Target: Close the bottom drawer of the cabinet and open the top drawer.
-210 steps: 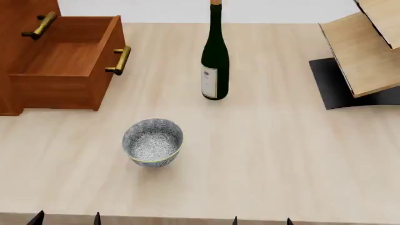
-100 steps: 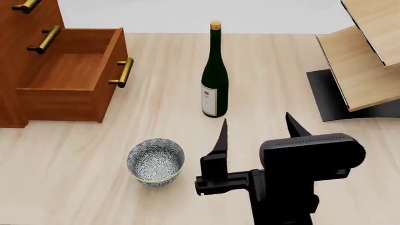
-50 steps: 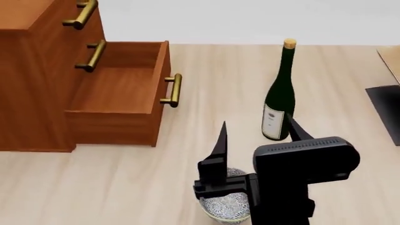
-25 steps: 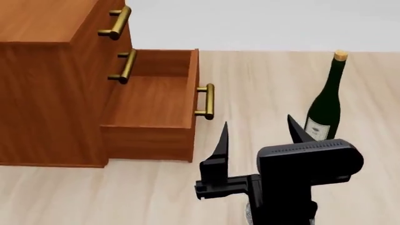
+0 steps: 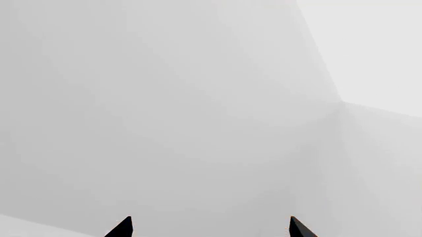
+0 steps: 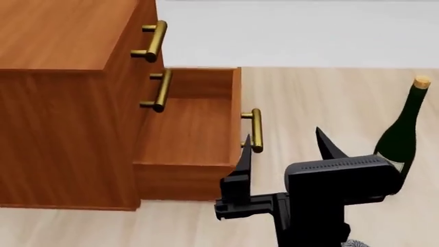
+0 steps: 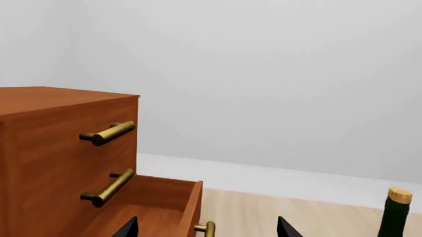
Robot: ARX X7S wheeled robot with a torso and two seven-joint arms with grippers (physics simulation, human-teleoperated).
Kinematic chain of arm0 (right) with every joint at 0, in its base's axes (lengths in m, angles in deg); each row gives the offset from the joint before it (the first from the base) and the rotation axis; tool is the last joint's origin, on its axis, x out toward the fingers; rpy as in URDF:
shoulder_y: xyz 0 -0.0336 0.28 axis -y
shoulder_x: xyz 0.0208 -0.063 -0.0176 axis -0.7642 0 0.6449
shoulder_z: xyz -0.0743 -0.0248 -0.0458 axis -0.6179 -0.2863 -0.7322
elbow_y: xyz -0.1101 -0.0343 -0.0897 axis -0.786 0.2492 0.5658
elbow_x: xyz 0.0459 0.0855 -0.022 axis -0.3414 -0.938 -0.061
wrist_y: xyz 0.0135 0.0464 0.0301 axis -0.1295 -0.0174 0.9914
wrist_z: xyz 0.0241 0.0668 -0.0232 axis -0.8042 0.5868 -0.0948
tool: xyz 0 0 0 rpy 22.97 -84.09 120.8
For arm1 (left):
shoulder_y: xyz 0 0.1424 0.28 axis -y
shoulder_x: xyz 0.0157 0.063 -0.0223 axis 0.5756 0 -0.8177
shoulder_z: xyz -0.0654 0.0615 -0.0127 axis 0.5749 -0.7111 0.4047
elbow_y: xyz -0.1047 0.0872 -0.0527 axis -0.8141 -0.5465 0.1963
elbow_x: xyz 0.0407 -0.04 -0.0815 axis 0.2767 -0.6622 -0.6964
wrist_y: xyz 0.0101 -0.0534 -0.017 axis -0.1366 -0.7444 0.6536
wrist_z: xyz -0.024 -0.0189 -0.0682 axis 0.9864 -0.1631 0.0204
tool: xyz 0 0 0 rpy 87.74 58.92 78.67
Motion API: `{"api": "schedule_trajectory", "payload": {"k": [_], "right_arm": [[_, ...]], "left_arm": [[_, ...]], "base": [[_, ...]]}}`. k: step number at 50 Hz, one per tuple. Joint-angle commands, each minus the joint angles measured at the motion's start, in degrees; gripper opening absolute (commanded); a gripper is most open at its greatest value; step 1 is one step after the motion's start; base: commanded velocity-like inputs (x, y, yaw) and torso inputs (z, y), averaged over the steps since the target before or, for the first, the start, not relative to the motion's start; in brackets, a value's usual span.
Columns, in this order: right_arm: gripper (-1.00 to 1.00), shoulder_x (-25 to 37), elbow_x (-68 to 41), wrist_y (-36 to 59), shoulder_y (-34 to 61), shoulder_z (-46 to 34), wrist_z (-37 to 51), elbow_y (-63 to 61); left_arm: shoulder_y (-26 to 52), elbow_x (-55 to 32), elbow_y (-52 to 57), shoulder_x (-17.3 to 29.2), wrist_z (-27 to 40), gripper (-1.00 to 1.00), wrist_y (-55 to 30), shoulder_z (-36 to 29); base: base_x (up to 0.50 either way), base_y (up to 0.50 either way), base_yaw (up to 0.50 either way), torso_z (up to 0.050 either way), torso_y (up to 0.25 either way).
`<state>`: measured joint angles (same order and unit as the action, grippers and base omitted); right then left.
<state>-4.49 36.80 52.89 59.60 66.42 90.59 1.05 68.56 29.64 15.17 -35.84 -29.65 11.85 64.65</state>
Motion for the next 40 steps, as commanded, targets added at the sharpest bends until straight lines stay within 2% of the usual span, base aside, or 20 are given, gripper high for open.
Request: {"api": "schedule_trajectory", "payload": {"k": [1,40], "right_arm": [[1.00,0.24,-0.41,-0.31,-0.17,-0.09,0.20,0.43],[1.00,0.66,-2.55,1.20,0.58,1.01,1.73,-0.47]], "left_arm": [[-0.10,-0.15,0.13,0.46,0.47,1.00,-0.05,-0.38],[-0.45,-1.16,-0.10,1.67,1.50,1.00,0.19,-1.26]], "base": [[0.23,0.14,0.00,0.000,0.000],[0.23,0.17,0.00,0.000,0.000]]}}
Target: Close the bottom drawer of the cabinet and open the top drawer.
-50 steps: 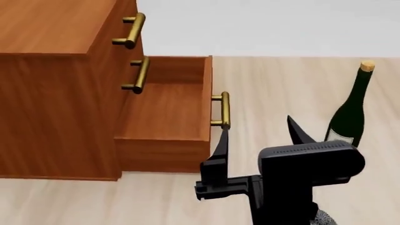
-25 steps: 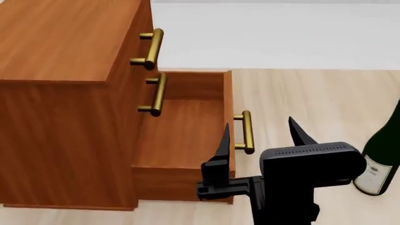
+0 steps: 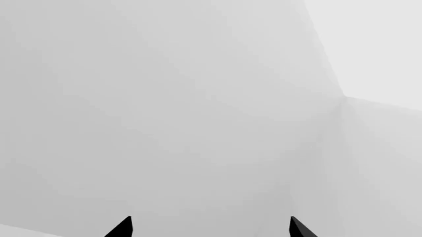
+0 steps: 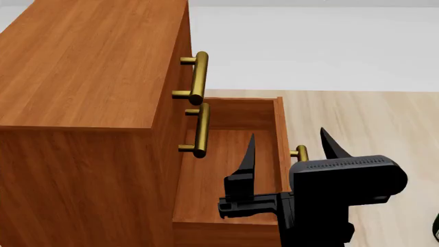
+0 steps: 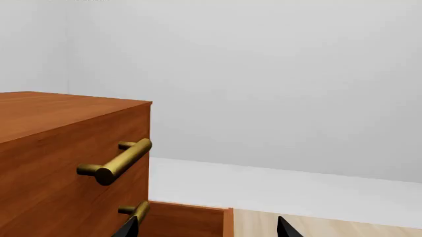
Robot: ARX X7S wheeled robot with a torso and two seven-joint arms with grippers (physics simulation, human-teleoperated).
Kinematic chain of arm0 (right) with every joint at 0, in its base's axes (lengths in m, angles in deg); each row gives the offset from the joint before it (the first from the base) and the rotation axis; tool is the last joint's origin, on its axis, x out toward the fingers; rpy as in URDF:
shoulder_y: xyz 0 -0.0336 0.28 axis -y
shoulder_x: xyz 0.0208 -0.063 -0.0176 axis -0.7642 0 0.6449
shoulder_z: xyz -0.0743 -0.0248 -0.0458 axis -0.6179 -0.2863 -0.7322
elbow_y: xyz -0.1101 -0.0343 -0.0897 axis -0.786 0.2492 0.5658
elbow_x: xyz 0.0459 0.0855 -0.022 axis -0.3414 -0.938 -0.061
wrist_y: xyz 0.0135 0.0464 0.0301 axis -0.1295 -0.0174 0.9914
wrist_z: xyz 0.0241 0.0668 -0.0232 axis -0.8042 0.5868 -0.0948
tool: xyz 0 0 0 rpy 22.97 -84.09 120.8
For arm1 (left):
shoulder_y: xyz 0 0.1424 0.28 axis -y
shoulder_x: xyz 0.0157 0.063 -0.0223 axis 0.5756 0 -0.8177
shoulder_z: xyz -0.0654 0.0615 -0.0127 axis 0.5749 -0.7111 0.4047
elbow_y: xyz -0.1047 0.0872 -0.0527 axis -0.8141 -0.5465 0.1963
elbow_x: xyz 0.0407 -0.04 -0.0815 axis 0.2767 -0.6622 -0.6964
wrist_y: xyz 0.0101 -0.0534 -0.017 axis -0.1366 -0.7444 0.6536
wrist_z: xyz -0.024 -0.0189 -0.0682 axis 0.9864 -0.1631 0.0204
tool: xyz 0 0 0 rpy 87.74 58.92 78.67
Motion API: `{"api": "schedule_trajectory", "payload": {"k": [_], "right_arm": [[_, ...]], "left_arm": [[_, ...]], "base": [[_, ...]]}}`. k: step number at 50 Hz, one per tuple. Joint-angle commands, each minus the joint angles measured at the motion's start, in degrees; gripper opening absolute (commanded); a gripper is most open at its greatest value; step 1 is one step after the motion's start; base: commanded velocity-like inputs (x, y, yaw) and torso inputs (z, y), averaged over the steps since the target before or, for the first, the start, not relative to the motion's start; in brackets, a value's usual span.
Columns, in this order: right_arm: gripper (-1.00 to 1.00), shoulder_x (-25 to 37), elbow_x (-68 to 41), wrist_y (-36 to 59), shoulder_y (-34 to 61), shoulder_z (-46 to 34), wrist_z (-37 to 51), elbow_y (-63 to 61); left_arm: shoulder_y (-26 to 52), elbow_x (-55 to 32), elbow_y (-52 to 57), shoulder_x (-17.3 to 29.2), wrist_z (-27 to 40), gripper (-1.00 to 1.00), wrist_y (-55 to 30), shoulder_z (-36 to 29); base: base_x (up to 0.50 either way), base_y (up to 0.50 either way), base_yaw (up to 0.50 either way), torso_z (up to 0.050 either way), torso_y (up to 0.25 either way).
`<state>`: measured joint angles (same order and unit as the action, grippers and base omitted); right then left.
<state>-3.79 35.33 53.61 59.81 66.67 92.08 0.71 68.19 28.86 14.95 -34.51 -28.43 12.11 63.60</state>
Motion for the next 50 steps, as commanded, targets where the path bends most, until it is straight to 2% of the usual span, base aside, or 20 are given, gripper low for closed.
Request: {"api": "schedule_trajectory", "payload": {"k": [1,16,28,35,50], "right_arm": [[1.00,-0.05,-1.20,0.50,0.46,0.83,0.23,0.03],[1.00,0.01,-4.82,3.83,3.57,3.83,0.10,0.83],[1.00,1.72,-12.12,20.22,12.43,10.69,2.66,-4.92],[1.00,3.28,-14.41,25.72,16.25,13.76,3.27,-6.15],[1.00,5.06,-16.23,27.82,19.11,17.47,2.56,-3.84]], "left_arm": [[-0.14,-0.39,0.03,0.33,0.23,1.00,0.06,-0.26],[-0.32,0.07,-0.21,0.81,0.50,1.00,0.43,-0.96],[-1.08,-1.34,0.32,0.90,-0.11,1.00,1.50,-0.74],[-1.07,0.53,0.48,1.42,0.56,1.00,1.18,-1.57],[-1.63,2.69,1.04,2.29,1.11,1.00,1.39,-2.54]], "base": [[0.23,0.10,0.00,0.000,0.000],[0.23,0.05,0.00,0.000,0.001],[0.08,0.00,0.00,0.000,0.000],[0.00,0.00,0.00,0.000,0.000],[0.00,0.00,0.00,0.000,0.000]]}}
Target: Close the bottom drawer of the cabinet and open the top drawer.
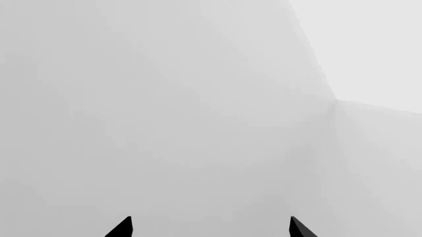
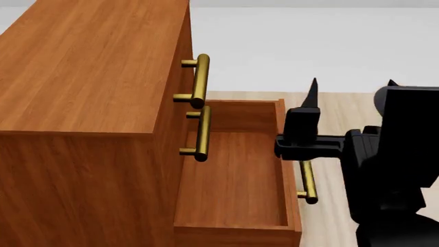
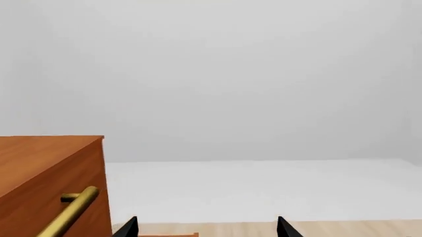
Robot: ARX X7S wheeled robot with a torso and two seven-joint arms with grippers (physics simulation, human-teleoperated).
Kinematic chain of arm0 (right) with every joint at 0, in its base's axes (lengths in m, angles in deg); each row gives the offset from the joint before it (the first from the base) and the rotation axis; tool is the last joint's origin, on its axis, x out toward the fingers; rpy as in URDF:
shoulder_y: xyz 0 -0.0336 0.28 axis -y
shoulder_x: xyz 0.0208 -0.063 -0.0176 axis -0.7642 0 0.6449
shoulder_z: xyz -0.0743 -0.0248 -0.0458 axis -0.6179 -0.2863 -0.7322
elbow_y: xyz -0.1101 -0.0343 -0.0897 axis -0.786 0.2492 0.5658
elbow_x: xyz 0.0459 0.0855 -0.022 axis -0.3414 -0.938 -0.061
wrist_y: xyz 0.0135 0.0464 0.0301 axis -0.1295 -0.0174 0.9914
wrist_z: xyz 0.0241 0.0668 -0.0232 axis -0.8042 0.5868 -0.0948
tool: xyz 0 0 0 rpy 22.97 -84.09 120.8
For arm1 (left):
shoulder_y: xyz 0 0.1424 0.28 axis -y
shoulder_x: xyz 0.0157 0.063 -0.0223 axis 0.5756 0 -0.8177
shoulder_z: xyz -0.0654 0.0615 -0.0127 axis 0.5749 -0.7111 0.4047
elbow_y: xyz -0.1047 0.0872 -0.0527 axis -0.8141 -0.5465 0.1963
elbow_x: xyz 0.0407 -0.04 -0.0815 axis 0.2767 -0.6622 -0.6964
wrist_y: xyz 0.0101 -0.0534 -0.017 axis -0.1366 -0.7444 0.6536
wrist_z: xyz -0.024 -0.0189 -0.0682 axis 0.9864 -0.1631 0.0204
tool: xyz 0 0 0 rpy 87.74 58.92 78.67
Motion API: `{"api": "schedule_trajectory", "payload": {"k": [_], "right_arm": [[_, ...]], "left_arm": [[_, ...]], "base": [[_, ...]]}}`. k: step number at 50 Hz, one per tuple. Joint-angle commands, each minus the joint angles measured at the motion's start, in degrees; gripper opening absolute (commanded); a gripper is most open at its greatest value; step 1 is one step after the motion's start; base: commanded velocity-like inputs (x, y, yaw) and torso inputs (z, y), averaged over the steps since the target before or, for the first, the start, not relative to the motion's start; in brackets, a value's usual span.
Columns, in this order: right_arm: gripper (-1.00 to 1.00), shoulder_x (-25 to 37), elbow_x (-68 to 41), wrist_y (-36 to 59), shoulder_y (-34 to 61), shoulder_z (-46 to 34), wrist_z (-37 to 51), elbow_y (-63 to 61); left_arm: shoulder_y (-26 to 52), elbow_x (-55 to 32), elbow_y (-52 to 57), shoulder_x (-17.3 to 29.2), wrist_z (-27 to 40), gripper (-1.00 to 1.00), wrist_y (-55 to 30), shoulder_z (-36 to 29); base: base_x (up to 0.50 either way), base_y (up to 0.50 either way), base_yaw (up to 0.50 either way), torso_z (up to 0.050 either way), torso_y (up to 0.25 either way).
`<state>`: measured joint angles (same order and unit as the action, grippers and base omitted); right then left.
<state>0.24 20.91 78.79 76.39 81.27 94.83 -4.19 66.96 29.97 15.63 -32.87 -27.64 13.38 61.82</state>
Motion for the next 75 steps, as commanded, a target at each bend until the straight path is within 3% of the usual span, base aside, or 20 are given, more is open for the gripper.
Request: {"api": "schedule_trajectory", "payload": {"k": [1,45,75], "right_arm": [[1.00,1.08,-1.77,2.52,2.50,2.98,-0.19,1.30],[1.00,3.13,0.54,-1.94,-0.36,2.38,0.38,5.17],[1.00,10.64,14.67,-10.37,2.35,-12.04,2.44,25.91]], "left_arm": [[-0.37,1.80,0.43,0.75,0.44,1.00,-0.09,-0.93],[-0.25,1.26,-0.18,1.86,1.44,1.00,-1.17,-2.10],[-0.53,-0.71,-0.30,2.02,1.20,1.00,0.09,-2.04]], "base": [[0.00,0.00,0.00,0.000,-0.082],[0.00,0.00,0.00,0.000,-0.173],[0.00,0.00,0.00,0.000,-0.019]]}}
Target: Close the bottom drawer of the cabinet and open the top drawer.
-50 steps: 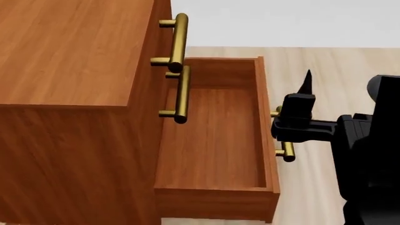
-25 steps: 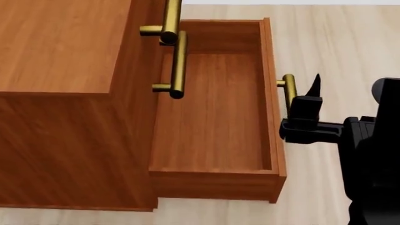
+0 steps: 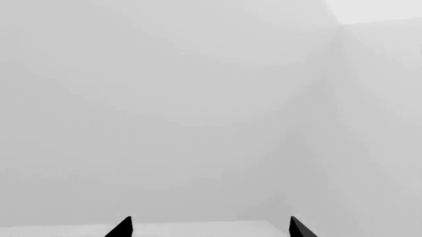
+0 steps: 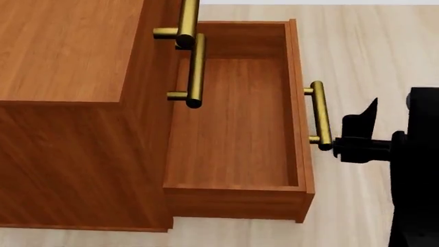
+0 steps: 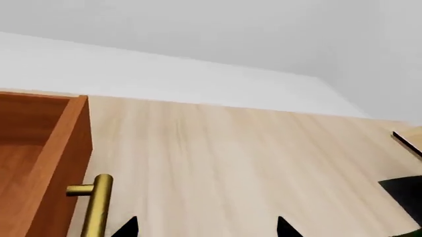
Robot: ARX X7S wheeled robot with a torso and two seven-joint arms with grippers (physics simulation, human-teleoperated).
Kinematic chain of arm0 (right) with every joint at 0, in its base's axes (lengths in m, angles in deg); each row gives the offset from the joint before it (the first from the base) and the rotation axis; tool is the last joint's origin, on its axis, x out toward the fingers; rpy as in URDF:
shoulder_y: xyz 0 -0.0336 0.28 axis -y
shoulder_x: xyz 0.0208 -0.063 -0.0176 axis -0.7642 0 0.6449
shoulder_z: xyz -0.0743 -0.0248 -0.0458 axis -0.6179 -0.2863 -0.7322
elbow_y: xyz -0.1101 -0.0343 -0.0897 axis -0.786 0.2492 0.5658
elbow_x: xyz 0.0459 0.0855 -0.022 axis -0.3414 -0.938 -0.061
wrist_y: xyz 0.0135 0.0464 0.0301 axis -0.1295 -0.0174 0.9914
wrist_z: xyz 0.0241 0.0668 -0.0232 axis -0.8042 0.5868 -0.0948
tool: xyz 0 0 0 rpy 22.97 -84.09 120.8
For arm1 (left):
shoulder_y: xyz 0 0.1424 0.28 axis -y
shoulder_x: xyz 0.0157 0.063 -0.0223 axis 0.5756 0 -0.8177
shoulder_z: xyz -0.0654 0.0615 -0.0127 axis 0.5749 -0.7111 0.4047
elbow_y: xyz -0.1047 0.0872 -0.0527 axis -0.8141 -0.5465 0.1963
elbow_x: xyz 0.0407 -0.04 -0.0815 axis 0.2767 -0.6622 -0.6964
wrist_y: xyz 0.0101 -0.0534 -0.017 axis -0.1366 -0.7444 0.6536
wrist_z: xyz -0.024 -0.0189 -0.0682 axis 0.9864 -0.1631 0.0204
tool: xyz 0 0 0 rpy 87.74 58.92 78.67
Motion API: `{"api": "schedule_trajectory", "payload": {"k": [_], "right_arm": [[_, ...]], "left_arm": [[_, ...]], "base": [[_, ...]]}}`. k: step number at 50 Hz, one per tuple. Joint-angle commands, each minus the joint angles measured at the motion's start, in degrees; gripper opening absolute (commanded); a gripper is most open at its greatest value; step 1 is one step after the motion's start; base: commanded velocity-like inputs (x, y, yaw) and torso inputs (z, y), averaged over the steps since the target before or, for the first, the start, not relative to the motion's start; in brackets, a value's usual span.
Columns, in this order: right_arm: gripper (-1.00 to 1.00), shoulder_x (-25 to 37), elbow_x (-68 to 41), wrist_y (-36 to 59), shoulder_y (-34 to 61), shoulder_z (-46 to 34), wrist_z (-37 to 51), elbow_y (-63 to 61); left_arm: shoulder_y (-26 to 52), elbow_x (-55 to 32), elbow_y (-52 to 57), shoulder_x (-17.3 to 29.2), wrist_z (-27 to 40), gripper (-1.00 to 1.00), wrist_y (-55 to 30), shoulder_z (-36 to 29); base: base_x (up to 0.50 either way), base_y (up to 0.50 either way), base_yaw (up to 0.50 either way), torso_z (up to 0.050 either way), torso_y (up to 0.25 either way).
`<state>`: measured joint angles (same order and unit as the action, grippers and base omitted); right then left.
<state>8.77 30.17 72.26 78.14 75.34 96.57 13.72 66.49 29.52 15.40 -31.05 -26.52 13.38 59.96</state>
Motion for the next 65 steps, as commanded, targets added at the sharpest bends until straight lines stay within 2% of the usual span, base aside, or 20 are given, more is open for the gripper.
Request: {"api": "schedule_trajectory", "payload": {"k": [1,18,37,54,65], "right_arm": [[1.00,2.65,7.07,-4.89,0.69,-8.03,1.06,9.44],[1.00,0.99,12.50,-10.54,5.41,-17.34,0.20,24.82],[1.00,-3.22,16.73,-14.63,11.78,-27.25,-2.66,36.33],[1.00,-7.40,17.64,-18.44,14.95,-32.45,-5.84,41.77],[1.00,-8.94,16.53,-18.37,14.97,-33.77,-8.14,40.42]], "left_arm": [[0.03,-0.32,-0.10,0.26,0.08,1.00,0.01,-0.22],[0.03,-0.35,-0.15,0.65,0.32,1.00,0.05,-0.64],[-0.17,-1.09,-0.18,0.95,0.31,1.00,0.42,-0.71],[-0.28,-1.42,-0.51,1.10,0.38,1.00,1.03,-0.76],[-0.36,-1.54,-0.43,1.31,0.53,1.00,1.01,-0.92]], "base": [[0.00,0.00,0.00,0.000,0.000],[0.00,0.00,0.00,0.000,0.000],[0.00,0.00,0.00,0.000,0.000],[0.00,0.00,0.00,0.000,0.000],[0.00,0.00,0.00,0.000,-0.001]]}}
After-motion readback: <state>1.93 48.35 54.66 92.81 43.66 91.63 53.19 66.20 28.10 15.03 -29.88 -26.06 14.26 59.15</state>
